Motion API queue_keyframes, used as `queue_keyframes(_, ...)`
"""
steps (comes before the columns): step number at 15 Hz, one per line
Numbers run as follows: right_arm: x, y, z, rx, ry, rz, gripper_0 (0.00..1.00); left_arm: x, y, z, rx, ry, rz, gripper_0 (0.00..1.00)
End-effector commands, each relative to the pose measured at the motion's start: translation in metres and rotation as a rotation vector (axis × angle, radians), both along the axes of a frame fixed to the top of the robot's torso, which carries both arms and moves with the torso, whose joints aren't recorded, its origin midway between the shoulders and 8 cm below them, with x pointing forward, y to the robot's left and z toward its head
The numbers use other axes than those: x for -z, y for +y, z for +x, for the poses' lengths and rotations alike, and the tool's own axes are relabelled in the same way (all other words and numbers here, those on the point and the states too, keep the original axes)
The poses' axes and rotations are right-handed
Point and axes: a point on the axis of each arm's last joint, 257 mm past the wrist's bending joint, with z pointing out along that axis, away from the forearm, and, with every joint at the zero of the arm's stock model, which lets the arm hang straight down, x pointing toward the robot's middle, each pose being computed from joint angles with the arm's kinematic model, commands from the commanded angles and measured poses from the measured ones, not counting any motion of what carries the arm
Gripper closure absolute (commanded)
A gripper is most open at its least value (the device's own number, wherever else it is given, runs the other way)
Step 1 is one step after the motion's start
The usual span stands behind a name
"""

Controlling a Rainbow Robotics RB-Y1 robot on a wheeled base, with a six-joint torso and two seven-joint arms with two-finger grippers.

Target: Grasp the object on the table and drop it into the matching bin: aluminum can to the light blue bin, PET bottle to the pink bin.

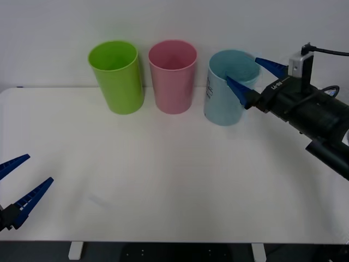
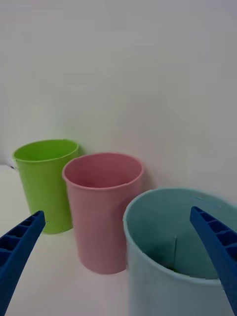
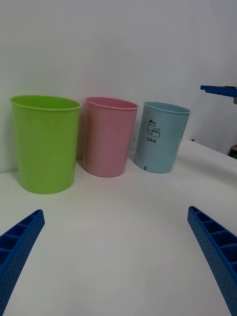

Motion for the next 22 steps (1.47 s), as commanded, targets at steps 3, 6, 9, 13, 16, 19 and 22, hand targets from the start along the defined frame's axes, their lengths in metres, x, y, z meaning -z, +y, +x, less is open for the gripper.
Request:
queue_keyframes(3,0.034,-0.008,-0.046,-0.081,0.046,-0.062,0.0,0.0,0.0,0.0,0.0,0.0,0.0,0.0)
queue_keyframes(6,0.054,-0.022,-0.062,-0.086,0.027,-0.132,0.0,0.0,0.0,0.0,0.0,0.0,0.0,0.0)
queue_keyframes(9,0.076,-0.037,-0.08,-0.098,0.042,-0.185,0.0,0.0,0.0,0.0,0.0,0.0,0.0,0.0)
queue_keyframes(13,0.099,-0.057,-0.106,-0.118,0.095,-0.205,0.0,0.0,0.0,0.0,0.0,0.0,0.0,0.0)
queue_keyframes(16,0.115,-0.072,-0.124,-0.106,0.141,-0.186,0.0,0.0,0.0,0.0,0.0,0.0,0.0,0.0)
queue_keyframes(19,0.128,-0.081,-0.137,-0.095,0.178,-0.179,0.0,0.0,0.0,0.0,0.0,0.0,0.0,0.0)
queue_keyframes(22,0.134,-0.084,-0.142,-0.09,0.195,-0.177,0.0,0.0,0.0,0.0,0.0,0.0,0.0,0.0)
